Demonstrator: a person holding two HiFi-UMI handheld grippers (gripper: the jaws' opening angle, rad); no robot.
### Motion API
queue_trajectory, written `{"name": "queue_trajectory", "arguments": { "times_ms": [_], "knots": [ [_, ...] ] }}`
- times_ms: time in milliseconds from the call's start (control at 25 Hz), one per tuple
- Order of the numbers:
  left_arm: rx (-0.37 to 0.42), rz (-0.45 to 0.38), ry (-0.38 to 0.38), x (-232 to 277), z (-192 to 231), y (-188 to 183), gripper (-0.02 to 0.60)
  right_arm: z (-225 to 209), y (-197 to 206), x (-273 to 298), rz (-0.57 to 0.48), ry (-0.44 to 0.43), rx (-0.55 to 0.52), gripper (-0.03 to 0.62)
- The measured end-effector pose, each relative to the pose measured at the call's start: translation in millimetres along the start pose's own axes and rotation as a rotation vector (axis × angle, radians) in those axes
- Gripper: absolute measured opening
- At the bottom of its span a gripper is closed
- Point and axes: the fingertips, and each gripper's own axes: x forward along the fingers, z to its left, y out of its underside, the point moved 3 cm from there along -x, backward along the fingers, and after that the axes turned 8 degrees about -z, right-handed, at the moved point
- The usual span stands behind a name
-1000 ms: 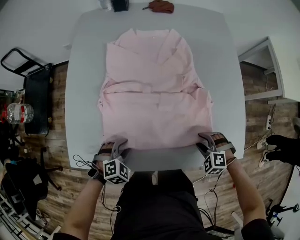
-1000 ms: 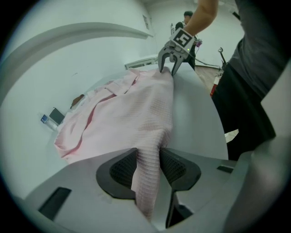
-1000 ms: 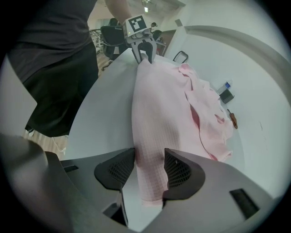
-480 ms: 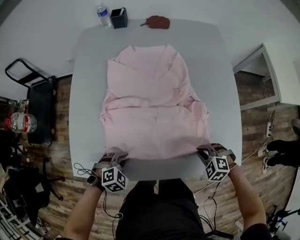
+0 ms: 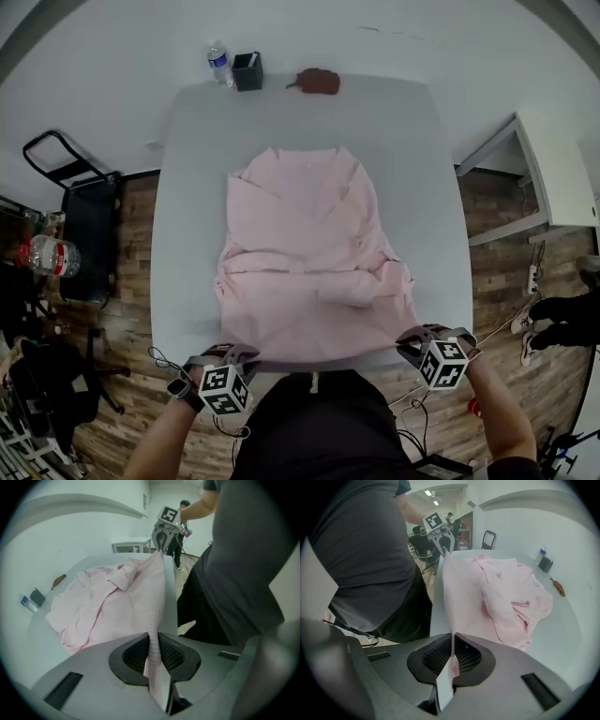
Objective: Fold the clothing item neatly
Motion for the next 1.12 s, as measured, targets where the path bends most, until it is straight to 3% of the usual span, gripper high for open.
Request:
{"name": "queue_trajectory", "arguments": {
  "times_ms": [160,320,560,840,1120],
  "knots": [
    [-0.043,-0.007,0.132,-24.8,-25.7,-9.2,0.049,17.4,-9.9,-25.6,-0.009,-0.101,0.037,0.031],
    [-0.092,-0.068,0.184,-63.7,-1.6,-31.6,0.049,-10.5,-27.5,-56.3,-0.057,-0.084,0.051,0.031],
    [-0.12,-0.093,0.031,-93.8,121.0,-62.0,0.049,-126.5,-64.2,-97.3,-0.191,0.065,0.009,0.031],
    [-0.231,-0.055,-0.15,-79.4,254.4,-66.2,0.049,-254.1,-78.2,-82.6,-0.223,0.127,0.002,0.031],
    [-0.274,0.043,-0.169,-22.1,352.0,-43.6,0.049,-351.3,-61.8,-20.3,-0.129,0.107,0.124,0.031]
  ]
}}
